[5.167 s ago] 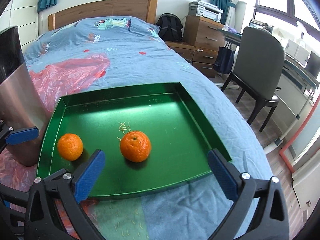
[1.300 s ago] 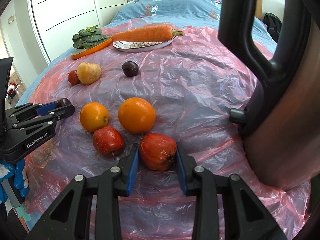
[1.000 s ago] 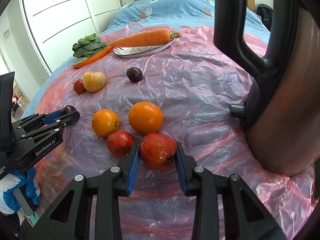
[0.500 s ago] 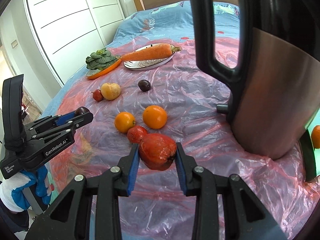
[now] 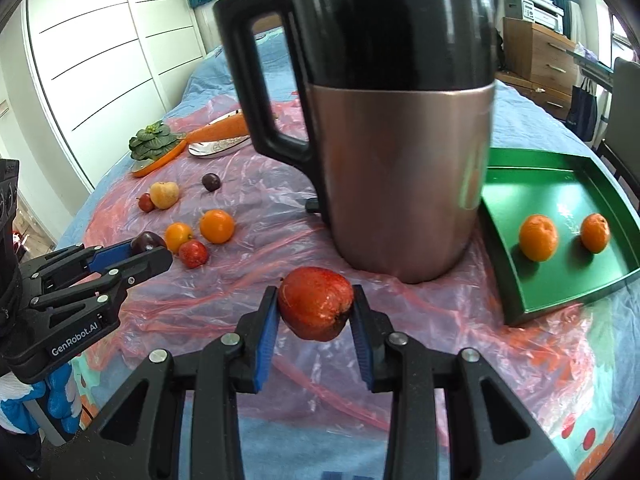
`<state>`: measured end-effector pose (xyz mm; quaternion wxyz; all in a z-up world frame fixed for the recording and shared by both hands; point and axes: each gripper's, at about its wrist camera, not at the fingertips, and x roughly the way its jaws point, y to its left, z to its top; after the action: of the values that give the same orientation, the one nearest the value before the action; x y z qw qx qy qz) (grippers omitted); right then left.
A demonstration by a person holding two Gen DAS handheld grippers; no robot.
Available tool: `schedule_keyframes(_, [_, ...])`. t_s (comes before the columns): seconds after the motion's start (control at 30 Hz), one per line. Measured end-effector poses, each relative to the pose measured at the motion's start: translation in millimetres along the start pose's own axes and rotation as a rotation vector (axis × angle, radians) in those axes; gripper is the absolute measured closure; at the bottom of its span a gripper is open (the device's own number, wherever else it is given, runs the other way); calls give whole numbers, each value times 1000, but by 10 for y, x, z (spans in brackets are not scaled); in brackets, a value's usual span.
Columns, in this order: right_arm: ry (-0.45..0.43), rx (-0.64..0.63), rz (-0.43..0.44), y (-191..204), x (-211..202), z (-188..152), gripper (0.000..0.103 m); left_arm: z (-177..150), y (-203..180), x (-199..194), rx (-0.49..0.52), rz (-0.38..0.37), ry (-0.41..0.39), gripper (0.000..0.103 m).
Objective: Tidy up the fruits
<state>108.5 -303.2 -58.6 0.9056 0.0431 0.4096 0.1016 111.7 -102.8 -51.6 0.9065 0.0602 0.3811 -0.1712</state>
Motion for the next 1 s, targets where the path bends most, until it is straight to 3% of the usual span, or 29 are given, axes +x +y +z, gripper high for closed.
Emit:
schedule_keyframes(0.33, [-64,62,-115,-828,-366,50,48,223,-939,128,80,-138,4,80])
schedule_keyframes(0.63, [-112,115,-203,-1712,-439,204,48,530,-1821,411,168,-251,12,80])
schedule_keyframes(1.0, [-130,165,-324,-2834,-279,425,48,1129,-2638,1092,255,-288,12,80])
